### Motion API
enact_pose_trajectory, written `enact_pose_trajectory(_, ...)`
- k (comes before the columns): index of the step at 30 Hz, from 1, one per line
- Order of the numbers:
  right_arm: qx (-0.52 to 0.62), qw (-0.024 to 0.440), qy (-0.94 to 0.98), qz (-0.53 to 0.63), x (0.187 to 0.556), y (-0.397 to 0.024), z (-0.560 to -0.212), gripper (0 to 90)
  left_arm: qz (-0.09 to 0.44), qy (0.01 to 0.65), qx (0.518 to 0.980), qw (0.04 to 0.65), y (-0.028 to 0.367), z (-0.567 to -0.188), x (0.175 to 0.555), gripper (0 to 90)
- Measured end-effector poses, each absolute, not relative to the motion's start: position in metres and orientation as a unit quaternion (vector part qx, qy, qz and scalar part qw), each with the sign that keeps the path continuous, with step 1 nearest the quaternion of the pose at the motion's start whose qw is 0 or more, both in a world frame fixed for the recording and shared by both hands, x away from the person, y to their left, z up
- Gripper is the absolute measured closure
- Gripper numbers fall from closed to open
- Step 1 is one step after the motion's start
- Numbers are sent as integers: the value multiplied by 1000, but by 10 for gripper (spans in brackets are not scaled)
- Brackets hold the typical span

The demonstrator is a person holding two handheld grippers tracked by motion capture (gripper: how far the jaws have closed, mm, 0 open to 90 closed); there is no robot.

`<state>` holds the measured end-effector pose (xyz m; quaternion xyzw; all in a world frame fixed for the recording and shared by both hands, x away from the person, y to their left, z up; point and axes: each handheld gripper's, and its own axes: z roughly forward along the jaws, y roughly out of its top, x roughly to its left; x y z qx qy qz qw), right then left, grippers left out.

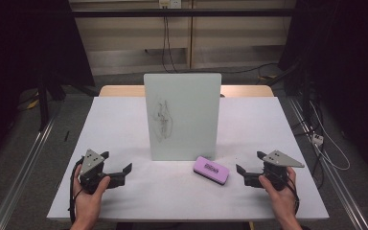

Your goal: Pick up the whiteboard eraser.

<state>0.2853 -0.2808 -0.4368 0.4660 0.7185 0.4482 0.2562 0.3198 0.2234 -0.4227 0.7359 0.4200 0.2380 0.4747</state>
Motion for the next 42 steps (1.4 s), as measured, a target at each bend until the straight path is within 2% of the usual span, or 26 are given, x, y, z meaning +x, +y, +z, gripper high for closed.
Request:
enact_pose_trajectory(19,455,245,737,435,286,-279,-434,49,232,404,756,460,214,-428,322,50)
enact_pose_trajectory(32,440,192,766,427,293,-267,-427,72,232,401,758,459,216,-428,323,48)
enact_pose_trajectory(42,414,184,782,427,299,-253,-424,58,230,401,759,459,212,-429,326,48)
